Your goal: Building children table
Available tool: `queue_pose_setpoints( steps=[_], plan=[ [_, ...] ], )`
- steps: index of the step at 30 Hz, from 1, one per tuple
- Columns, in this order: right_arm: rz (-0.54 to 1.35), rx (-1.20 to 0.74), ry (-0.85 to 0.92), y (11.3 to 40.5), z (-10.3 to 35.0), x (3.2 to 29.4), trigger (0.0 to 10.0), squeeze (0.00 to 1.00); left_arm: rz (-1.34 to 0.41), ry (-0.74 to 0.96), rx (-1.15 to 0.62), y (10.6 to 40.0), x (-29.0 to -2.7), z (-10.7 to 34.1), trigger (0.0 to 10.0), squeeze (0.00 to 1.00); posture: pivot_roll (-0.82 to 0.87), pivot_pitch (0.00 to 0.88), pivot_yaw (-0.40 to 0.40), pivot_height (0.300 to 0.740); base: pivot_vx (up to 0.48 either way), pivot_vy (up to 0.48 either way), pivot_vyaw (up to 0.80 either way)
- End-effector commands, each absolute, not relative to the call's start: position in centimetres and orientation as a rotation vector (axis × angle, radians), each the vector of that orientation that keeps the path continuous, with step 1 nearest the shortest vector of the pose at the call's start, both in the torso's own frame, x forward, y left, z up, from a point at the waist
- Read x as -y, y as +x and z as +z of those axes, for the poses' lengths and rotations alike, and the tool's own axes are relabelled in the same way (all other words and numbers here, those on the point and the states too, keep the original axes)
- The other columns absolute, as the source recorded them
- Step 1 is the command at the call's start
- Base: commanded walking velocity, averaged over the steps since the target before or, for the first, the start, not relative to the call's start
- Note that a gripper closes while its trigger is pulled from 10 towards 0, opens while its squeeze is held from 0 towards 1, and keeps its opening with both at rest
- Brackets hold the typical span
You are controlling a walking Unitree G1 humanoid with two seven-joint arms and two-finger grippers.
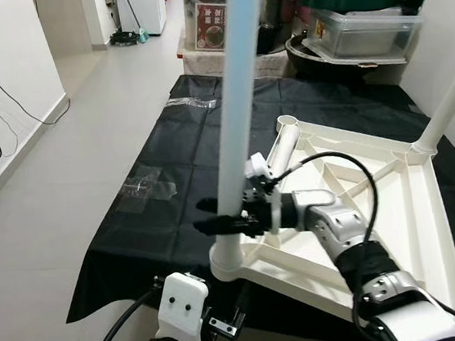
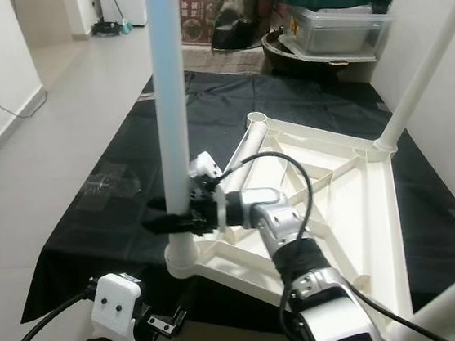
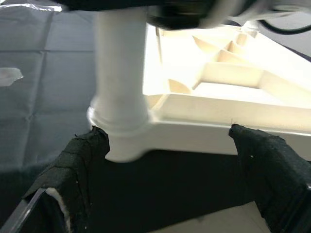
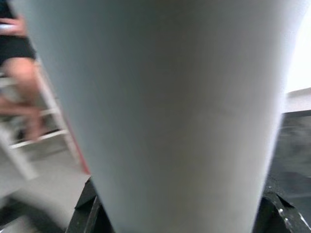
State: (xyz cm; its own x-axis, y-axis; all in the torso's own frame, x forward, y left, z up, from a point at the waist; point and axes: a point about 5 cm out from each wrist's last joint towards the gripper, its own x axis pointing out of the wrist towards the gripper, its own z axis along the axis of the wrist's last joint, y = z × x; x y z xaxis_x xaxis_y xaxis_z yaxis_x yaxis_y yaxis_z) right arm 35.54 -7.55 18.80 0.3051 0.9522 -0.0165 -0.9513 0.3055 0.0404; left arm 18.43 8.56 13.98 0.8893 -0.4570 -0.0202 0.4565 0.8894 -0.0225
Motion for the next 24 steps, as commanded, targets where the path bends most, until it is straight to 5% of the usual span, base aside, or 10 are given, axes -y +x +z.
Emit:
queue_pose_setpoints(
  steps=[1,2,4,9,14,24],
  plan=[
    [1.052,-0.041,0.05,36.8,18.8,8.9,0.0,0.0,-0.477,-0.022,-0.043,18.2,-8.5,13.7,10.0,0.0,0.25,0.038,-0.133,0.74,0.0,0.0,0.0],
    [1.052,-0.041,0.05,36.8,18.8,8.9,0.0,0.0,-0.477,-0.022,-0.043,18.2,-8.5,13.7,10.0,0.0,0.25,0.038,-0.133,0.74,0.0,0.0,0.0],
    [0.661,-0.033,0.041,38.1,18.3,11.2,0.0,0.0,-0.479,-0.024,-0.043,18.3,-8.5,13.6,10.0,0.0,0.24,0.039,-0.13,0.74,0.0,0.0,0.0],
    [0.301,-0.055,0.013,38.4,17.0,14.1,0.0,0.0,-0.48,-0.024,-0.043,18.4,-8.5,13.6,10.0,0.0,0.24,0.038,-0.127,0.74,0.0,0.0,0.0],
    [-0.191,-0.04,0.037,36.0,15.9,17.4,0.0,0.0,-0.481,-0.019,-0.043,18.5,-8.6,13.6,10.0,0.0,0.24,0.04,-0.125,0.74,0.0,0.0,0.0],
    [-0.296,-0.123,0.192,34.3,14.2,14.5,0.3,0.0,-0.482,-0.017,-0.041,18.6,-8.6,13.6,10.0,0.0,0.24,0.045,-0.124,0.74,0.0,0.0,0.0]
  ],
)
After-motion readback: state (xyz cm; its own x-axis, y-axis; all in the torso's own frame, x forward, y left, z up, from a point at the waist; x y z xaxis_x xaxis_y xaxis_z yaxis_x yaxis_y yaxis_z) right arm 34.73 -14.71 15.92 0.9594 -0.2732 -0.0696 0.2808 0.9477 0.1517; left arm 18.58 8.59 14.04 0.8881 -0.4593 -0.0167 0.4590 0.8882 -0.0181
